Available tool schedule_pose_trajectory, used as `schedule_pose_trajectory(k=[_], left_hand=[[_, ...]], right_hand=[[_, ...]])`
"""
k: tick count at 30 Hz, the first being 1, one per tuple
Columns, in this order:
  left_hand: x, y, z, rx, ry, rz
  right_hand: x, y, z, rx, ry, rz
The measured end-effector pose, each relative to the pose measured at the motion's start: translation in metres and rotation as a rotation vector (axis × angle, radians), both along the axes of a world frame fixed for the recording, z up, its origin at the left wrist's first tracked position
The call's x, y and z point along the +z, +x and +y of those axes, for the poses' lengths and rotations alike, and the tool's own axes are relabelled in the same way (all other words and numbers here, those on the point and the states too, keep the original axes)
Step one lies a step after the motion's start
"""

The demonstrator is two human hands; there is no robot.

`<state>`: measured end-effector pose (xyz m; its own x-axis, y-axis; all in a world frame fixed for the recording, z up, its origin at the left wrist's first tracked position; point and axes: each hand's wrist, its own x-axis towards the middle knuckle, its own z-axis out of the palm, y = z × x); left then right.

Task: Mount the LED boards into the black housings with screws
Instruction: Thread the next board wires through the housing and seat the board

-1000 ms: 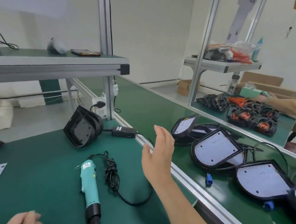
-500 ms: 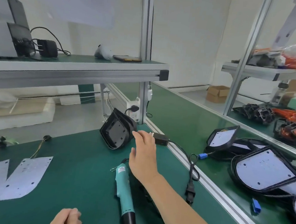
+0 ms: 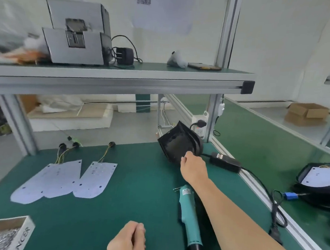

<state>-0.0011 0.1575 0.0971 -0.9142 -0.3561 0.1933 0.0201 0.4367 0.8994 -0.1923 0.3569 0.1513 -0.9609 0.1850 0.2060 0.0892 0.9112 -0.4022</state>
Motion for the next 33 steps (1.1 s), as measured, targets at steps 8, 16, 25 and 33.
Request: schedule_pose_trajectory(k=[8, 16, 25, 33], left_hand=[[0.003, 0.004, 0.001, -0.028, 0.047, -0.085], [0.044, -0.024, -0.052, 0.173, 0.294, -0.048], [0.064, -0.151, -0.166, 0.224, -0.346, -0.529], [0.053, -0.18, -0.153, 0.001, -0.784, -0.787]], right_hand=[[0.007, 0.031, -0.012, -0.013, -0.348, 0.003], [0.024, 0.08, -0.042, 0.122, -0.627, -0.147], [0.019, 0.114, -0.047, 0.337, -0.352, -0.32], [0.011, 0.099, -0.052, 0.431, -0.194, -0.352]])
